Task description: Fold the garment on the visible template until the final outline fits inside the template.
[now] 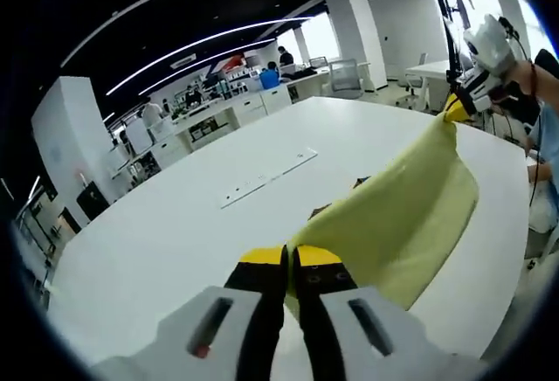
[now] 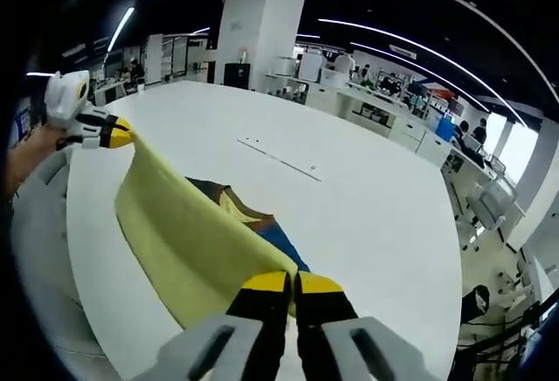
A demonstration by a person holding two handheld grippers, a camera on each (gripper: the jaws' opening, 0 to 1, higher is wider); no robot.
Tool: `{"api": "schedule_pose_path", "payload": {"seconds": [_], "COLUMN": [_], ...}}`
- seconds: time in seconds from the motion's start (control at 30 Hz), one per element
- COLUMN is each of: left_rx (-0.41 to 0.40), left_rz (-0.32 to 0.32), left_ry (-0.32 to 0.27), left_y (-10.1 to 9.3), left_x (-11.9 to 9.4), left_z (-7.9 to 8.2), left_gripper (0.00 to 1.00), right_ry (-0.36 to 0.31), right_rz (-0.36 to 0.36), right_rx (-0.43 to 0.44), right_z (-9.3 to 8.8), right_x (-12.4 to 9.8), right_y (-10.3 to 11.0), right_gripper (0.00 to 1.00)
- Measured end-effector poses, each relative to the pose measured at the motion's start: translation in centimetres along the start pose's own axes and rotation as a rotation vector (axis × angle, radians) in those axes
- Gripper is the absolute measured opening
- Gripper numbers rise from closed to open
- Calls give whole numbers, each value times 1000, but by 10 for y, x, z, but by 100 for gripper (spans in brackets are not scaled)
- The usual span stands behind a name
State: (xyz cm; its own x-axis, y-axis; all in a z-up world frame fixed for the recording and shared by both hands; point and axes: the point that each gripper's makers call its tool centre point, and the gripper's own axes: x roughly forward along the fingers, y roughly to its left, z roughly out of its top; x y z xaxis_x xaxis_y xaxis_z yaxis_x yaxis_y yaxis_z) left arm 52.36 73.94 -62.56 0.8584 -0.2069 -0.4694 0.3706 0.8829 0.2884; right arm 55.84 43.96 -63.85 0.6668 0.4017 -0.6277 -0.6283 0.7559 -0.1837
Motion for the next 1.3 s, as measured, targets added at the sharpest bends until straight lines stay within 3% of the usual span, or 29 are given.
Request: {"api": "schedule_pose_path", "payload": {"seconds": [0.5,1.0,1.1,1.3], "left_rx": [29,-71,-171,-162], "left_rz": [50,58,37,33], "left_ry": [39,101,95,120], "left_y": [21,19,18,14], "left_x": [56,102,109,116], "left_z": [-5,-52,-58,-69], "left_gripper": [0,0,0,0], "right_ry": [23,97,109,118], "right_rz": [-29,19,22,39], "right_rx": [11,90,82,89], "right_z": [4,-24,-30,-39], "right_x": [54,115,123,133], "right_y": [-19,-24,-24,-24], "right_gripper": [0,0,0,0]}}
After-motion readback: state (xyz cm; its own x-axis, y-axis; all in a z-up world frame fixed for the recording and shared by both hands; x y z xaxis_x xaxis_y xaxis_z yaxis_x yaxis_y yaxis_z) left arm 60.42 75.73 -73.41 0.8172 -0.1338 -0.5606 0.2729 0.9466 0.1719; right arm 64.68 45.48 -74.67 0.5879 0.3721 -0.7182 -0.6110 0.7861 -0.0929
